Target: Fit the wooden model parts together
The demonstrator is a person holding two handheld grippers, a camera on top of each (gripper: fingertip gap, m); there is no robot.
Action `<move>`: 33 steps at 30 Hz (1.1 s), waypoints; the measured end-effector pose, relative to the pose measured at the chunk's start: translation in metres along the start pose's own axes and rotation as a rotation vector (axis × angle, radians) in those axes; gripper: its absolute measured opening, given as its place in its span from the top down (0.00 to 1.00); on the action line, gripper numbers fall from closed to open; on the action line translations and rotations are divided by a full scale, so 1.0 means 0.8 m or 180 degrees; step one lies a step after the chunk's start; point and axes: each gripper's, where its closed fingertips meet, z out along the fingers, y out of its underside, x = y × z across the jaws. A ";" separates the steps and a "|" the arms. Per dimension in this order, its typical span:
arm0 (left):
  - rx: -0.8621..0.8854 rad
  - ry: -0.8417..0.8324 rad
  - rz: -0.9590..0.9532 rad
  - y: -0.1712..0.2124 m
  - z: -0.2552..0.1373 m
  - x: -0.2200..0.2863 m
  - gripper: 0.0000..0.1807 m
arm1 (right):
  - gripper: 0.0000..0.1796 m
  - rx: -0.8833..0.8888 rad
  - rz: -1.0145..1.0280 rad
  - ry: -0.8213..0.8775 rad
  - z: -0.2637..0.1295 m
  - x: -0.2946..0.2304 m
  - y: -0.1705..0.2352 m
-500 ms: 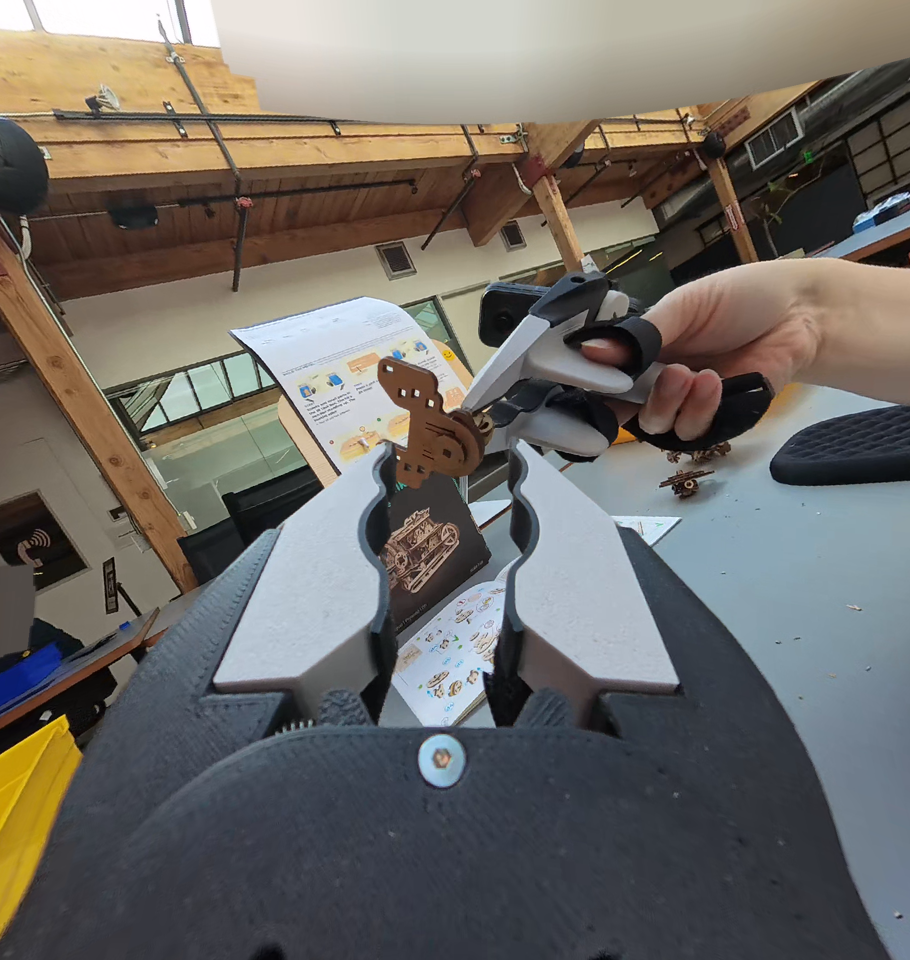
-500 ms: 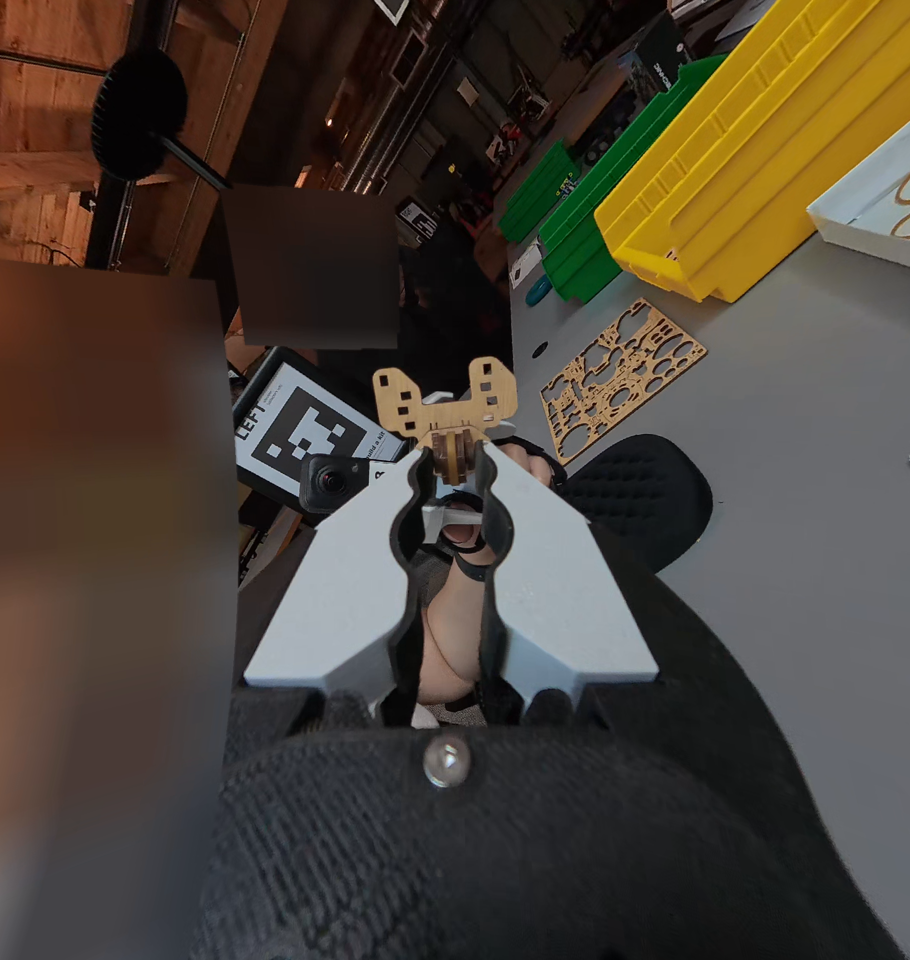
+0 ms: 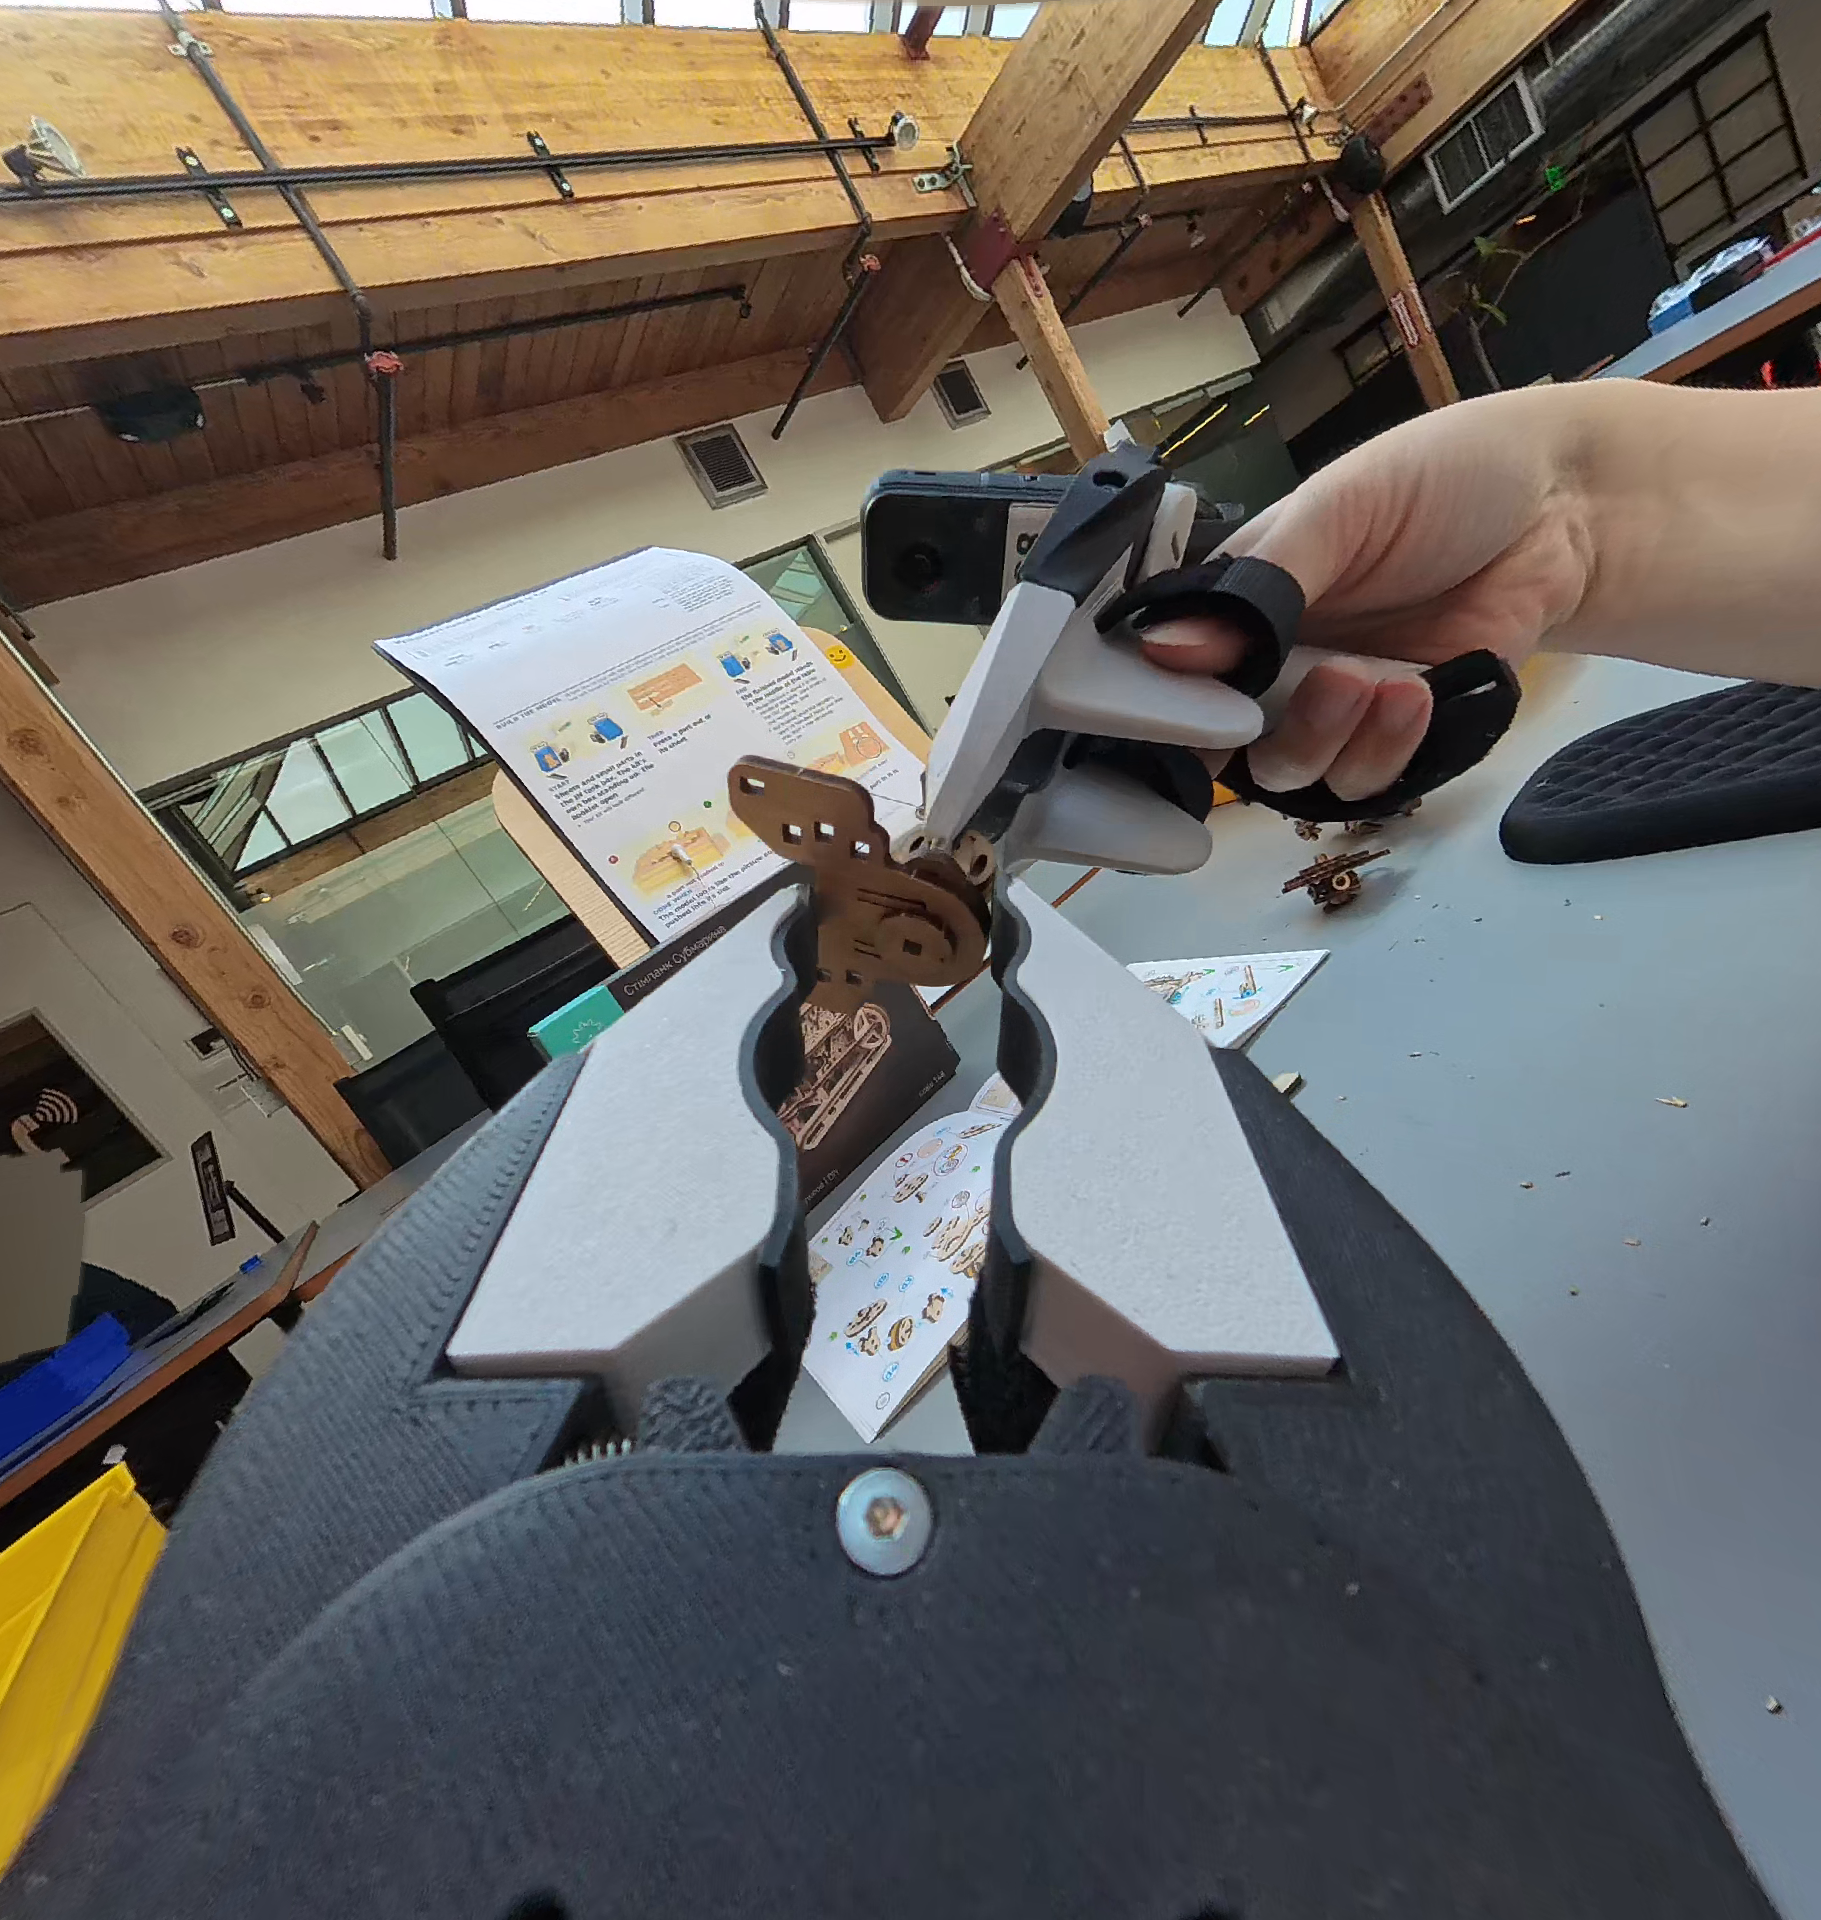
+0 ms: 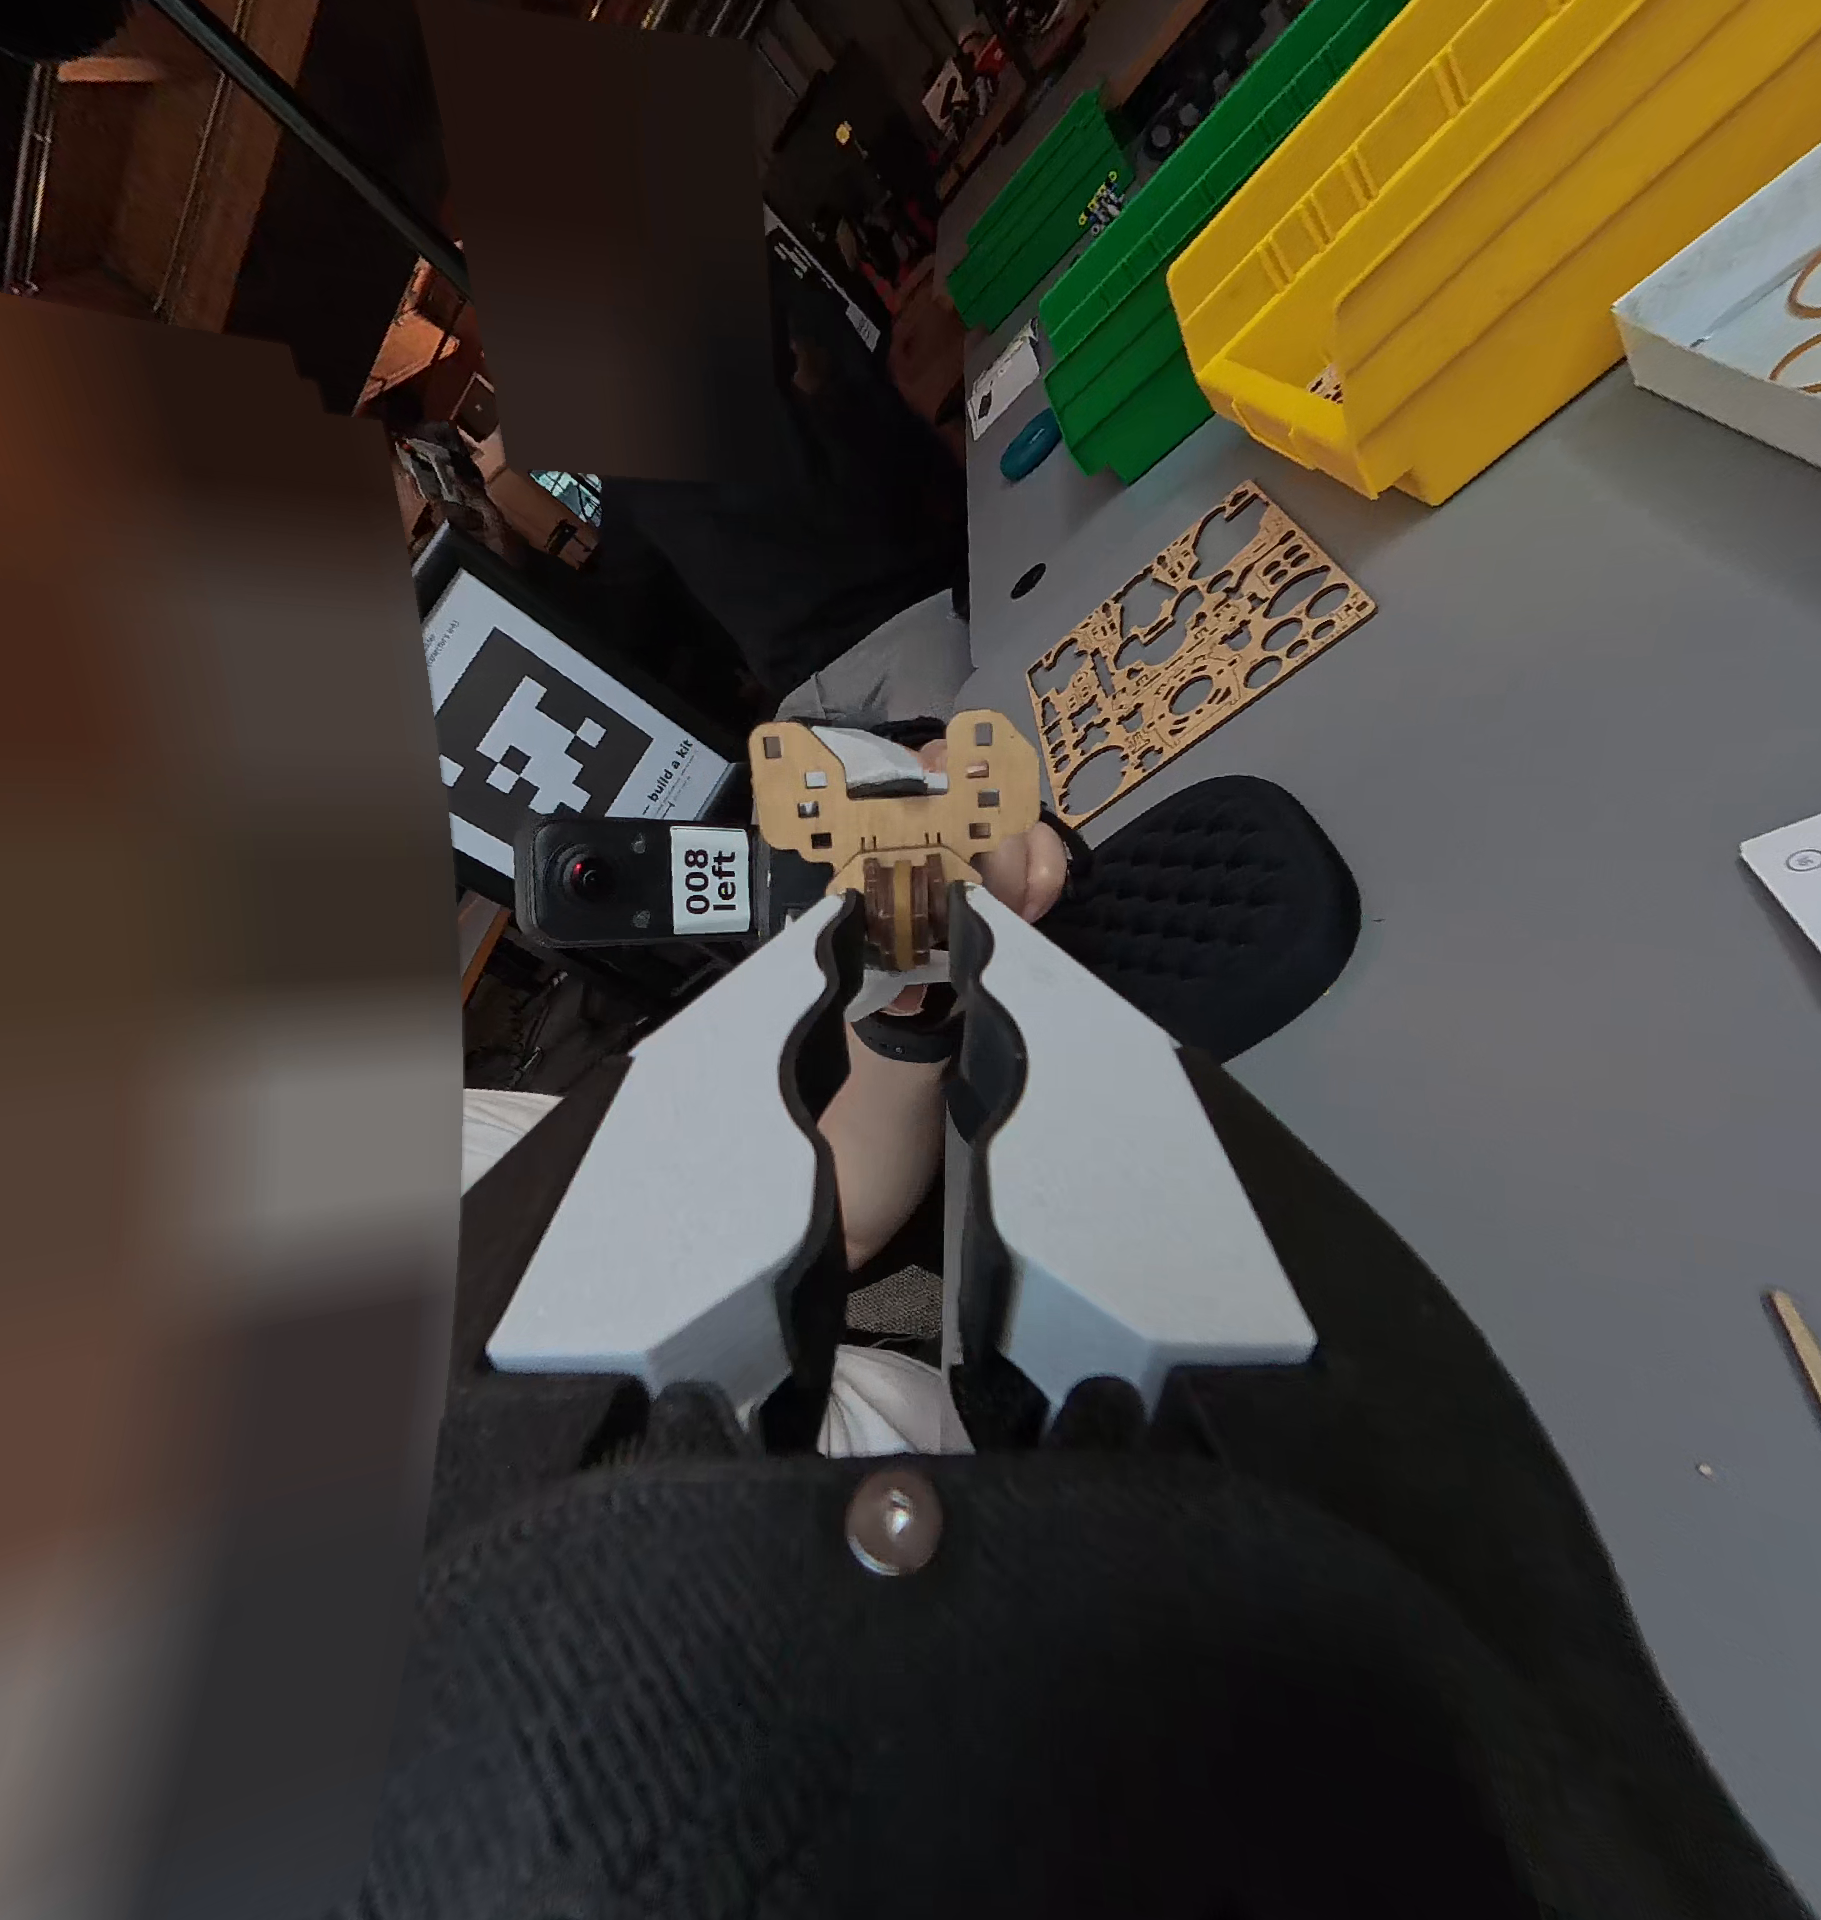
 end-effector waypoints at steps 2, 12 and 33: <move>-0.0059 -0.0013 0.0085 0.003 0.002 0.002 0.83 | 0.92 -0.0065 -0.0196 0.0079 -0.002 0.004 0.001; 0.0111 0.0126 -0.0045 -0.007 -0.004 0.007 0.83 | 0.92 -0.2168 -0.1204 0.1332 -0.059 0.132 0.092; 0.0390 -0.0142 -0.0456 -0.021 -0.021 -0.028 0.86 | 0.92 -0.3599 -0.2423 0.1701 -0.070 0.132 0.127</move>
